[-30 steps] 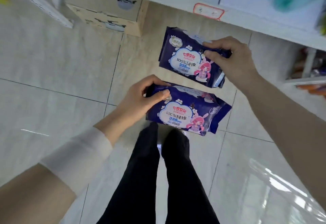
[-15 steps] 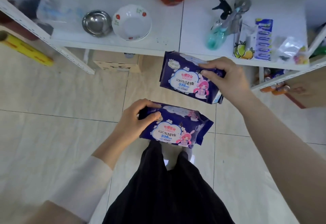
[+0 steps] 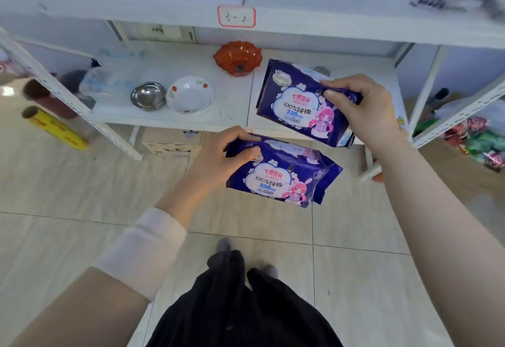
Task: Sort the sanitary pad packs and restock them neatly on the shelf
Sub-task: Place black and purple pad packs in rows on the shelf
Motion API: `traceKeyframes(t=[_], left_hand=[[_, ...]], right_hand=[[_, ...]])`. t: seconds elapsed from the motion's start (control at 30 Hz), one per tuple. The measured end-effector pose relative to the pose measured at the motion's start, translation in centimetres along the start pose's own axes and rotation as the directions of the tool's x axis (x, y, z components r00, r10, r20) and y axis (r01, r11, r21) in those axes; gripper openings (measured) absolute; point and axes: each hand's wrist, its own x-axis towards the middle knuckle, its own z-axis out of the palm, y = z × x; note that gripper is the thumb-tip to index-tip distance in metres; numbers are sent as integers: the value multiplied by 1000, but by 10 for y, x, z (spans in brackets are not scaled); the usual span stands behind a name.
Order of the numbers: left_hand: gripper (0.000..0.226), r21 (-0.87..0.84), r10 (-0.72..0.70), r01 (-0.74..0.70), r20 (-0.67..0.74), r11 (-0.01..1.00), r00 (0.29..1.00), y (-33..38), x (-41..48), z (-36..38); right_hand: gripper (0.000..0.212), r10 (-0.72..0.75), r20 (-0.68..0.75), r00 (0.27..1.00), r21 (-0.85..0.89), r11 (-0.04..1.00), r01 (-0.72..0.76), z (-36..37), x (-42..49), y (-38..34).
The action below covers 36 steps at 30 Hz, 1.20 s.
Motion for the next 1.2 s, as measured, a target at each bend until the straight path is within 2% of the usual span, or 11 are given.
traceKeyframes(t=[0.33,0.6,0.77,1.2], left_hand=[[15,-46,91,-91,5,995,996,48,68,-22],[12,-110,131,-133,-21,985,991,50,144,-61],[12,-136,176,-172,18,976,984,67,194,-77],[11,-20,231,-232,-52,973,972,93,315,-86]], right_hand=[[21,-105,-104,989,25,994,108,-35,70,-35],[19,-162,-96,982,-38,986,160,-27,150,-49],[21,-163,-119,979,-54,986,158,-33,199,-47],[18,-159,-6,987,-98,983,158,-48,326,-17]])
